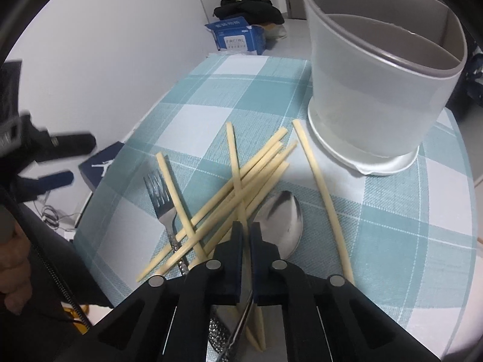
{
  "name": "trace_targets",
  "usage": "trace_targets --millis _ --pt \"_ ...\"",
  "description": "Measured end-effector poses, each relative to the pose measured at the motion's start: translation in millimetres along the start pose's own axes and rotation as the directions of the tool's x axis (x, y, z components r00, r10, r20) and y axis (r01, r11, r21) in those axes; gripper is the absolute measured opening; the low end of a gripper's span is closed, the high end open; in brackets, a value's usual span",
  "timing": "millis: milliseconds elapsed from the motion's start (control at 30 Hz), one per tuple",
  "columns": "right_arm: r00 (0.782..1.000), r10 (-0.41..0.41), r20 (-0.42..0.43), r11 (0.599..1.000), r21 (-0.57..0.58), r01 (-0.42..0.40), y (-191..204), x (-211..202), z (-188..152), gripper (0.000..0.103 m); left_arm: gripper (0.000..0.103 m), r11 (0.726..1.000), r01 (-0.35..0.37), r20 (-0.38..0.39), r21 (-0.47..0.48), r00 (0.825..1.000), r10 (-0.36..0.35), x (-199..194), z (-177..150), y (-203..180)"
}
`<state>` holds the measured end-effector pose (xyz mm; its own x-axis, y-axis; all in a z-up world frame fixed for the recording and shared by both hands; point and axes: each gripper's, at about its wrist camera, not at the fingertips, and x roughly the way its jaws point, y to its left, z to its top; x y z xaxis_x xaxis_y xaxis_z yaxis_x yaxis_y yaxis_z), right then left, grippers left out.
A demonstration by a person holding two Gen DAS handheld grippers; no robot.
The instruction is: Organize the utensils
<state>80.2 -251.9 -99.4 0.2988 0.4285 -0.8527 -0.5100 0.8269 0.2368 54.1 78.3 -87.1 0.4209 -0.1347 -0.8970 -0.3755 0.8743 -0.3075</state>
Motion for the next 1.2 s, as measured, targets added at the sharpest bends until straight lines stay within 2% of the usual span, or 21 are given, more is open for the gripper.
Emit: trace_targets --millis 200,367,467,567,633,700,733,800,867,900,1033,1067,1100,1200 --pt "0.998 0.03 0.048 0.999 0.02 -0.031 -12 -11 0 0.0 0.102 0.996 -0.028 -0.064 0.081 0.997 0.034 12 -10 -8" --pt "0.991 0.073 0.109 0.997 0.023 -0.076 -17 -25 4 0.0 0.099 0.994 -0.015 -0.117 0.109 0.993 0.028 27 -16 -18" --pt "0.987 0.098 0.124 0.994 0.029 -0.102 -21 -29 4 0.0 0.095 0.99 -0.037 -0.119 0.138 0.991 0.054 34 -16 -24" --pt "0.982 0.137 0.132 0.988 0.048 -0.144 -29 -32 3 0.0 0.093 0.984 -0.06 -0.088 0.168 0.993 0.075 36 -16 -31" --pt "0.981 0.142 0.133 0.987 0.055 -0.151 -34 -34 3 0.003 0.087 0.982 -0.065 -0.068 0.178 0.995 0.078 35 -16 -34" --pt "0.979 0.152 0.14 0.985 0.065 -0.162 -39 -37 2 0.003 0.076 0.979 -0.063 -0.056 0.194 0.996 0.075 35 -17 -39" --pt "0.977 0.157 0.143 0.983 0.073 -0.168 -41 -39 2 0.003 0.075 0.976 -0.068 -0.052 0.207 0.995 0.08 35 -17 -42" --pt "0.976 0.157 0.148 0.982 0.084 -0.171 -45 -41 -1 0.003 0.062 0.968 -0.089 -0.033 0.235 0.994 0.1 36 -19 -48" --pt "0.975 0.16 0.152 0.98 0.097 -0.176 -50 -43 -1 0.003 0.055 0.961 -0.102 -0.023 0.257 0.994 0.111 36 -21 -52" --pt "0.975 0.163 0.153 0.978 0.103 -0.179 -52 -44 -2 0.004 0.046 0.959 -0.101 -0.019 0.263 0.994 0.11 37 -21 -54" --pt "0.974 0.158 0.16 0.975 0.133 -0.18 -61 -48 -3 0.023 0.028 0.96 -0.077 -0.015 0.269 0.996 0.084 36 -21 -58" --pt "0.975 0.155 0.161 0.974 0.141 -0.178 -63 -49 -4 0.024 0.021 0.96 -0.073 -0.014 0.269 0.997 0.079 36 -20 -59" --pt "0.975 0.151 0.161 0.974 0.147 -0.175 -64 -48 -5 0.025 0.018 0.961 -0.067 -0.016 0.267 0.997 0.074 36 -19 -59" --pt "0.977 0.145 0.153 0.972 0.16 -0.17 -69 -53 -9 0.027 0.017 0.97 -0.048 -0.029 0.239 0.998 0.057 37 -17 -55"
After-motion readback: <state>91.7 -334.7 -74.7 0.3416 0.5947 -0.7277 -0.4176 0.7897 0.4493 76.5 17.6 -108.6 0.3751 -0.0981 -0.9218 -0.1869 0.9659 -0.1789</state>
